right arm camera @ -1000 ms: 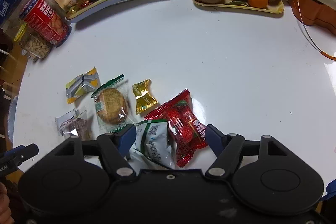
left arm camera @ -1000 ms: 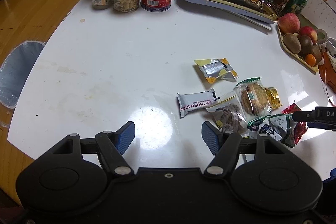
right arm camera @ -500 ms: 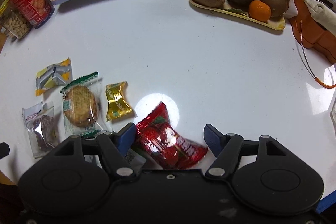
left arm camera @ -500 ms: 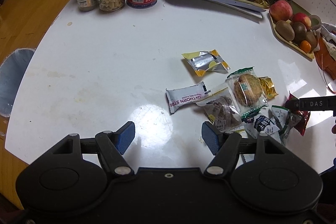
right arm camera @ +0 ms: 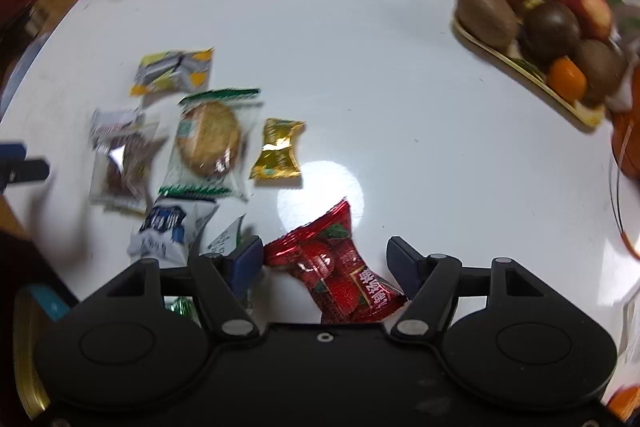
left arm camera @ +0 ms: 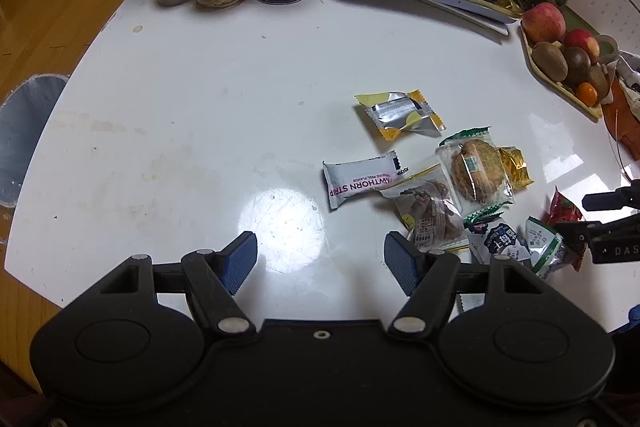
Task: Organize snacks
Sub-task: 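Move the right gripper to the red strawberry candy bag and close on it, then lift the red candy bag with the right gripper while the left gripper grasps the clear snack bag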
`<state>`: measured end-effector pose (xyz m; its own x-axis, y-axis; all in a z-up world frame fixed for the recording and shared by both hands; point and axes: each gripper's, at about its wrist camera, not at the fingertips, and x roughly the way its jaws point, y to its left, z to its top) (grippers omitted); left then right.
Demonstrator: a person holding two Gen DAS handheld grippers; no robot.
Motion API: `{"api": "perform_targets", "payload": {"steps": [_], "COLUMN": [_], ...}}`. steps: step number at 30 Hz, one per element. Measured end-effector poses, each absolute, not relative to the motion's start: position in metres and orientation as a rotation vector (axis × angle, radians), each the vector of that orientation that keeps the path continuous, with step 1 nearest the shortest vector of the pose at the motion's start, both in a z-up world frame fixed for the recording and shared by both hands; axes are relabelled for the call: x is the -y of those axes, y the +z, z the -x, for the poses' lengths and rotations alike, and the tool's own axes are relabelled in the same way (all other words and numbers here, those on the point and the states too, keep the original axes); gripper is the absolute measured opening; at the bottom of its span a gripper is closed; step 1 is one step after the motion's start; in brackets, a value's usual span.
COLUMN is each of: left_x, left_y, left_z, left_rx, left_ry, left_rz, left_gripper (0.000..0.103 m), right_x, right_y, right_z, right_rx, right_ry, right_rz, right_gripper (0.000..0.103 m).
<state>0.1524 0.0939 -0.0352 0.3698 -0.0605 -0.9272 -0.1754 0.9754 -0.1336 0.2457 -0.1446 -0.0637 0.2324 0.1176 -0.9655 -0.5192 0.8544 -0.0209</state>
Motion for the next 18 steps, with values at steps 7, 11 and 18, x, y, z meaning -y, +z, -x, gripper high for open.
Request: {"api": "perform_targets", "payload": {"steps": [7, 11, 18], "left_x": [-0.090, -0.088, -0.092], "left_y": [-0.037, -0.038, -0.037], "left_z": [-0.153, -0.154, -0.155], "left_rx": [-1.197, -1.205, -1.198], "left_ry": [0.071, 0.071, 0.077], "left_rz": [0.204, 0.200, 0.216], "left_gripper": [0.071, 0.071, 0.071], "right_x": [0.149, 0.149, 0.146], "right_y": [-0.074, -0.080, -0.087], "right_z": [-0.236, -0.233, -0.233], "right_rx": [-1.261, -1.240, -1.239], "right_ry": [0.530, 0.558, 0.541], "right_rz": [0.533, 0.545, 0.526], "right_gripper": [0.071, 0.051, 0.037]}}
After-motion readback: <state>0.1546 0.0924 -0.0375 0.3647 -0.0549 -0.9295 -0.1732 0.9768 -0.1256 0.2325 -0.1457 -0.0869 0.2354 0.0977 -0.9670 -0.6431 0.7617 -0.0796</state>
